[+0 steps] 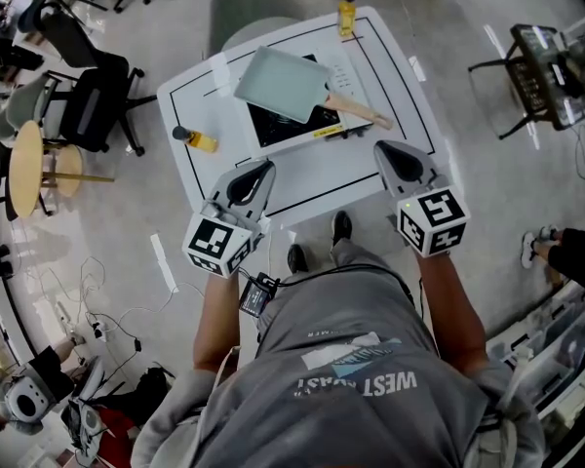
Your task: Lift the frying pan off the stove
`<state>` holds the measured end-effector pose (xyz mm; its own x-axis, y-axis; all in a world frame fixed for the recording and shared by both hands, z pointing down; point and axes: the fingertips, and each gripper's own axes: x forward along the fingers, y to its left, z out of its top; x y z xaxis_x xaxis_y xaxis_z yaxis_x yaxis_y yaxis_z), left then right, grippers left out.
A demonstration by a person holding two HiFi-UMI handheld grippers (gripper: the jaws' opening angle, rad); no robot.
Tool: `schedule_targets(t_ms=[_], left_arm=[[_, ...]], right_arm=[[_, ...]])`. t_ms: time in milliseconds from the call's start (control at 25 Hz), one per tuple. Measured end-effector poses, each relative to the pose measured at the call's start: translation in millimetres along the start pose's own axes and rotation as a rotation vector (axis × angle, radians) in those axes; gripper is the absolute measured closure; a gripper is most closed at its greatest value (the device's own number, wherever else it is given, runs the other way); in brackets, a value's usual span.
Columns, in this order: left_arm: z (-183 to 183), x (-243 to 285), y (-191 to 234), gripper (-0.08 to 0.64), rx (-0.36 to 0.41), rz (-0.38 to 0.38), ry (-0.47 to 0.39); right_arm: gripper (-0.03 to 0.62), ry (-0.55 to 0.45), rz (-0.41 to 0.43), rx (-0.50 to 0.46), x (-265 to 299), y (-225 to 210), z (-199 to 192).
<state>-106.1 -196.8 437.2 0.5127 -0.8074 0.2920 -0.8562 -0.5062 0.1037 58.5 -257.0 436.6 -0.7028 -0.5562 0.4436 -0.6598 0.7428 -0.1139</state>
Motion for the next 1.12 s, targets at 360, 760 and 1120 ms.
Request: schedule_targets(t_ms=[360, 760, 1120], left_arm=[[-10.7, 9.8, 12.1, 0.56, -0.014, 0.017, 0.023], [-20.9, 19.2, 28.3, 0.56, -0.02, 0.028, 0.052], [-34.4, 27.2, 38.3, 0.56, -0.024, 0.036, 0.085]], right_arm=[[0.581, 0.022, -0.001, -0.006, 11.5, -10.8, -6.2], [0.581, 0.046, -0.011, -0.021, 25.4, -20.5, -10.6], [0.58, 0.076, -0.019, -0.055, 34.6, -27.9, -20.5]])
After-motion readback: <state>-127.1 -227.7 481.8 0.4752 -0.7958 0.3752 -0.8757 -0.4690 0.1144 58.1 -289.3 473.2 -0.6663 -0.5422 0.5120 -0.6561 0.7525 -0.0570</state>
